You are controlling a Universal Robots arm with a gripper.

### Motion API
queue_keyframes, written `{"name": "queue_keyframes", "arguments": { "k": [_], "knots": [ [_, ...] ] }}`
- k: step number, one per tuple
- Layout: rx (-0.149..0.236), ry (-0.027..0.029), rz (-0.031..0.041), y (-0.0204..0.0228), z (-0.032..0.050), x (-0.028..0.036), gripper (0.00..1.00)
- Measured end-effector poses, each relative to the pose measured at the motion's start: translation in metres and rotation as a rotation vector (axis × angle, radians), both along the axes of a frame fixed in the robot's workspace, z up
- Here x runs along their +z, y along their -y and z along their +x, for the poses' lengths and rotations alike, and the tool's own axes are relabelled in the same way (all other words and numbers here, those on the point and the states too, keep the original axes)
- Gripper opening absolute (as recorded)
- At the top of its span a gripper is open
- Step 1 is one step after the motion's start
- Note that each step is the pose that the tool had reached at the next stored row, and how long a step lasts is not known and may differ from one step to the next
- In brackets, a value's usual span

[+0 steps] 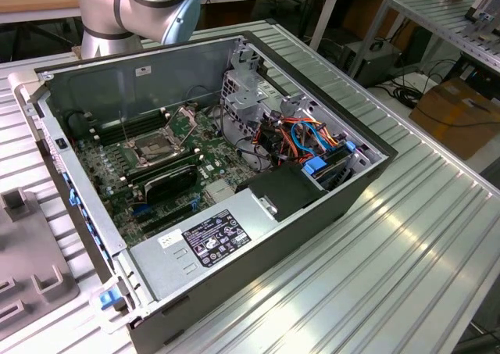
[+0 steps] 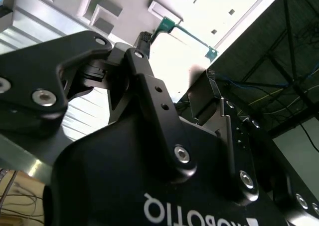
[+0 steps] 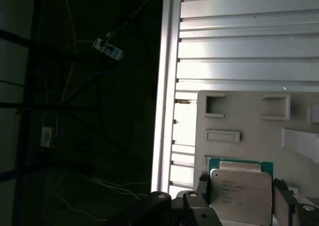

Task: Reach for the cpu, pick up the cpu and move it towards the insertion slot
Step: 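Pick up the cpu and move it towards the insertion slot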

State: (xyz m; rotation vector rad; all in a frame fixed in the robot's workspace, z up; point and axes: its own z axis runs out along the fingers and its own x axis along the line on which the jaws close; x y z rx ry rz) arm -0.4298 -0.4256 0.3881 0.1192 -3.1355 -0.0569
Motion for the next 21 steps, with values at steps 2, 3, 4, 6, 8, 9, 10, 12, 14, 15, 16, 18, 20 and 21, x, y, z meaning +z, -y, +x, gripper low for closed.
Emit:
{"name": "queue_keyframes", "arguments": {
  "k": [2,3,4,6,8,9,10,12,14,15,16,18,20,21],
  "knots": [
    [0.000,0.0000,0.0001,-0.0002,0.0054,0.0000,0.55],
    [0.000,-0.0001,0.0000,-0.0002,0.0115,0.0000,0.55],
    [0.000,0.0000,0.0001,-0.0002,0.0190,0.0000,0.55],
    [0.000,0.0000,0.0000,-0.0002,0.0337,0.0000,0.55],
    [0.000,0.0000,0.0000,-0.0002,0.0410,0.0000,0.55],
    [0.000,-0.0001,-0.0001,-0.0002,0.0438,0.0000,0.55],
    [0.000,0.0001,-0.0001,-0.0002,0.0484,0.0000,0.55],
    [0.000,0.0000,-0.0002,-0.0002,0.0614,0.0000,0.55],
    [0.000,0.0001,-0.0001,-0.0002,0.0684,-0.0001,0.55],
    [0.000,-0.0001,-0.0002,-0.0002,0.0705,0.0000,0.55],
    [0.000,0.0000,-0.0002,-0.0002,0.0734,0.0000,0.55],
    [0.000,0.0000,-0.0002,-0.0002,0.0797,0.0000,0.55],
    [0.000,0.0000,-0.0002,-0.0002,0.0899,0.0000,0.55],
    [0.000,0.0000,-0.0002,-0.0002,0.0922,0.0000,0.55]
  ]
}}
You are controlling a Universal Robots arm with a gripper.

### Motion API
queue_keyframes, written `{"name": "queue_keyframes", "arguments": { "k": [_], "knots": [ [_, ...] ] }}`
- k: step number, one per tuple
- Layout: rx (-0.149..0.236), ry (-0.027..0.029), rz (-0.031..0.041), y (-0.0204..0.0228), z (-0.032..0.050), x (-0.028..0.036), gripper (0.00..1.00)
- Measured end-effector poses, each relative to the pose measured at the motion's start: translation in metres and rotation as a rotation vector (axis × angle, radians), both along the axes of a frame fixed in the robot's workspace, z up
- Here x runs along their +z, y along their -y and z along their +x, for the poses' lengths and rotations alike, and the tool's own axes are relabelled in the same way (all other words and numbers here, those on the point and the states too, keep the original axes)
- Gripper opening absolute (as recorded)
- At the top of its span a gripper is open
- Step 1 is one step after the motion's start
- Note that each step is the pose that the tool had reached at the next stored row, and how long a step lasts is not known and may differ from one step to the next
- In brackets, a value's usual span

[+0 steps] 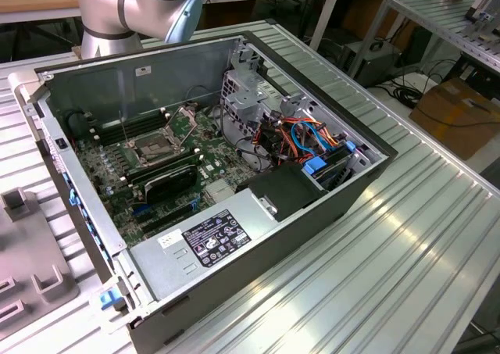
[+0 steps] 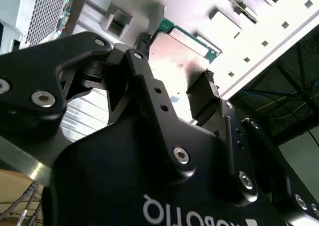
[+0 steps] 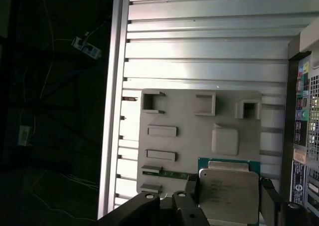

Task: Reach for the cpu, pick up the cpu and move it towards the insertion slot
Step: 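Pick up the cpu and move it towards the insertion slot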

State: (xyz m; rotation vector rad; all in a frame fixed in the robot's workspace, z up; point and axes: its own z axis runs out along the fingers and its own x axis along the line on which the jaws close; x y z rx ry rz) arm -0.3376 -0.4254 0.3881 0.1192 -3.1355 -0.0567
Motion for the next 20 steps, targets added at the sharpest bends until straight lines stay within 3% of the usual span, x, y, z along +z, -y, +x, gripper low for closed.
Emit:
{"name": "queue_keyframes", "arguments": {
  "k": [5,13,20],
  "knots": [
    [0.000,-0.0001,0.0000,0.0000,0.0153,0.0000,0.55],
    [0.000,0.0000,0.0000,-0.0008,0.0252,0.0033,0.55],
    [-0.001,0.0000,0.0000,-0.0070,0.0504,0.0031,0.55]
  ]
}}
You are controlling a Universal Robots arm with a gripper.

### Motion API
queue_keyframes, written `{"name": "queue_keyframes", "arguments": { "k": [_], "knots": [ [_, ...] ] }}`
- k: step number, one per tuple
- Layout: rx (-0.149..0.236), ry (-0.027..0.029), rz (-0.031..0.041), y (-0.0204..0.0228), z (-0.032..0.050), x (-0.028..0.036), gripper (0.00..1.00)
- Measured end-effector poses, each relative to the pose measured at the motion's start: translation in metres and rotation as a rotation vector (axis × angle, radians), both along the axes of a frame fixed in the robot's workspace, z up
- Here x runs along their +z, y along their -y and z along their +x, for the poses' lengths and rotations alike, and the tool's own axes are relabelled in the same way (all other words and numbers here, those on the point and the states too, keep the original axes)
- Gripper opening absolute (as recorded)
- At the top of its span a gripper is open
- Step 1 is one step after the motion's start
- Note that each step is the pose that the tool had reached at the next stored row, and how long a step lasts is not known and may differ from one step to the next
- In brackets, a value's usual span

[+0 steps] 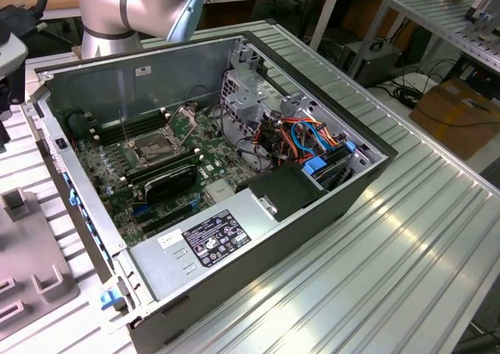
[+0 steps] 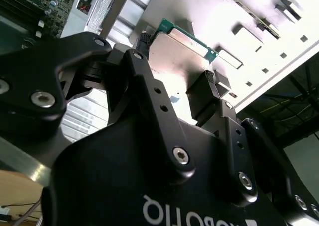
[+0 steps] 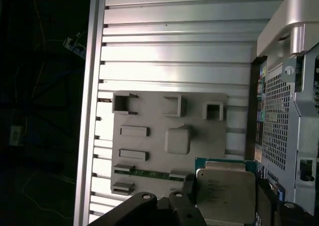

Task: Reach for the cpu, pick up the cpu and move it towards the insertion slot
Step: 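Pick up the cpu and move it towards the insertion slot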

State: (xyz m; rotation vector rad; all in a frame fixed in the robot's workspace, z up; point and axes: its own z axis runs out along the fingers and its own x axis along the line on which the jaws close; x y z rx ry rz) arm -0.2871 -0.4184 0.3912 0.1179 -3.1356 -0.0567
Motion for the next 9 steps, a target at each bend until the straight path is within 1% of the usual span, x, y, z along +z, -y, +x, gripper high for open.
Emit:
{"name": "queue_keyframes", "arguments": {
  "k": [2,5,8,9],
  "knots": [
    [-0.001,-0.0002,-0.0001,-0.0030,0.0063,-0.0001,0.55],
    [-0.003,0.0000,0.0001,-0.0054,0.0137,-0.0004,0.55],
    [-0.008,0.0000,0.0001,-0.0092,0.0292,-0.0010,0.55],
    [-0.009,-0.0001,0.0000,-0.0101,0.0330,-0.0012,0.55]
  ]
}}
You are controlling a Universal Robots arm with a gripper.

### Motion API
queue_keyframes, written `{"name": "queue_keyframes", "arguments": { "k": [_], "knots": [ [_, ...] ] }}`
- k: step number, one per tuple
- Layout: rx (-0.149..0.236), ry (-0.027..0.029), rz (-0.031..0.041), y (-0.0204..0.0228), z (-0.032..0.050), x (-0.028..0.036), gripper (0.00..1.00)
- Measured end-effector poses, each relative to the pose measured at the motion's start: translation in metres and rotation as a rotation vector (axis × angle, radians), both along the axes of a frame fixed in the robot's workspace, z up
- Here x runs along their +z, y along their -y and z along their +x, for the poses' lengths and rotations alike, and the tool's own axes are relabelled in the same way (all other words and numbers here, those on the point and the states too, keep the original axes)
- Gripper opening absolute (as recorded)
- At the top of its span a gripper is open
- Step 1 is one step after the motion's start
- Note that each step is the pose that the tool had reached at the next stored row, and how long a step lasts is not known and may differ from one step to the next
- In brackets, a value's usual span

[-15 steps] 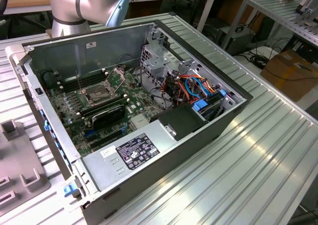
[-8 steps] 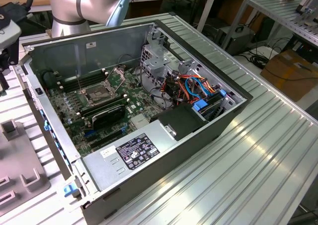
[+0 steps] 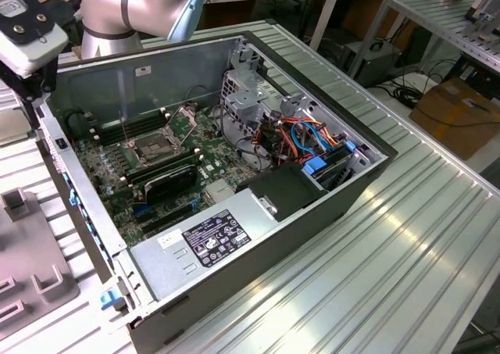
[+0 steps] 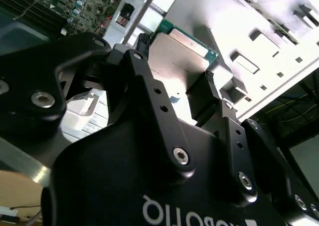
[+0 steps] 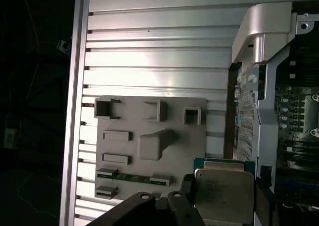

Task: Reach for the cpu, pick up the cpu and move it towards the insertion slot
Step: 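Pick up the cpu and move it towards the insertion slot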

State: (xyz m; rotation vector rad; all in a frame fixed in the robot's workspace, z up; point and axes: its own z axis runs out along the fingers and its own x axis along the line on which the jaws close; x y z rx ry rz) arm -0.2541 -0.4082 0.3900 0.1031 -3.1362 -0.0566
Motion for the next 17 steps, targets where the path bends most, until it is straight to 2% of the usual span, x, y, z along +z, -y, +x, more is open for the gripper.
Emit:
{"name": "queue_keyframes", "arguments": {
  "k": [1,2,3,4,7,9,15,17],
  "knots": [
    [-0.001,0.0000,0.0000,-0.0009,0.0024,-0.0002,0.55],
    [-0.004,0.0001,0.0000,-0.0066,0.0129,-0.0015,0.55],
    [-0.006,-0.0001,-0.0001,-0.0101,0.0187,-0.0023,0.55],
    [-0.009,0.0001,0.0001,-0.0116,0.0221,-0.0030,0.55],
    [-0.034,0.0000,0.0000,-0.0144,0.0314,-0.0049,0.55],
    [-0.042,0.0000,-0.0002,-0.0171,0.0418,-0.0055,0.55],
    [-0.056,0.0001,-0.0005,-0.0210,0.0599,-0.0068,0.55],
    [-0.064,-0.0001,-0.0007,-0.0232,0.0712,-0.0077,0.55]
  ]
}}
